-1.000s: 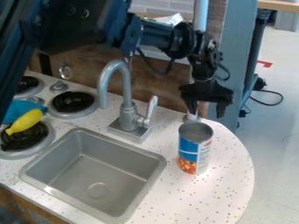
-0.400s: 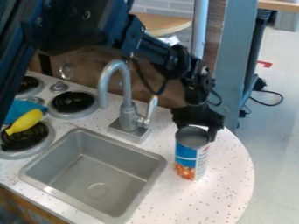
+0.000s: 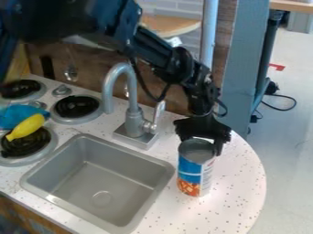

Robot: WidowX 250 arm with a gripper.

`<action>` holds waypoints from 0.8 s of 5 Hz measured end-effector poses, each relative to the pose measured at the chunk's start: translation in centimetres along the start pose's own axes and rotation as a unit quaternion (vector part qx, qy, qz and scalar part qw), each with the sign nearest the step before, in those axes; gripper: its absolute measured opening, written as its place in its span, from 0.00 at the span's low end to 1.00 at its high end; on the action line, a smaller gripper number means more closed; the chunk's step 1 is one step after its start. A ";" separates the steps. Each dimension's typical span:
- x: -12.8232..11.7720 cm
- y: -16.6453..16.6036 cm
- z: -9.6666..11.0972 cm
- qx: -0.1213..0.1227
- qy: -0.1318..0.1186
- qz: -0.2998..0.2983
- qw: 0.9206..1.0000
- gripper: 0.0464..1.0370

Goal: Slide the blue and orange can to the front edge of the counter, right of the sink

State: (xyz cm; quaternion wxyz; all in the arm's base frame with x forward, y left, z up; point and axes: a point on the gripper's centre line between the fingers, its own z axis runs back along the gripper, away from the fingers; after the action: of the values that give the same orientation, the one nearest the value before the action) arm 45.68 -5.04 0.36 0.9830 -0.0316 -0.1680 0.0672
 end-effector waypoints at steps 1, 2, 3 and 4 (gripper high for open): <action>-1.3 -0.4 0.5 -0.003 0.000 -0.013 1.000 0.97; -2.4 -1.6 1.2 -0.010 -0.001 -0.033 0.999 0.97; -3.5 -1.5 1.4 -0.011 0.000 -0.036 0.999 0.97; -4.9 -1.8 2.0 -0.012 0.001 -0.045 0.999 0.97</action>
State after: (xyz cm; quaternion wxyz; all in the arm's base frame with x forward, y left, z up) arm 40.62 -7.47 0.82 0.9847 -0.0360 -0.1695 0.0206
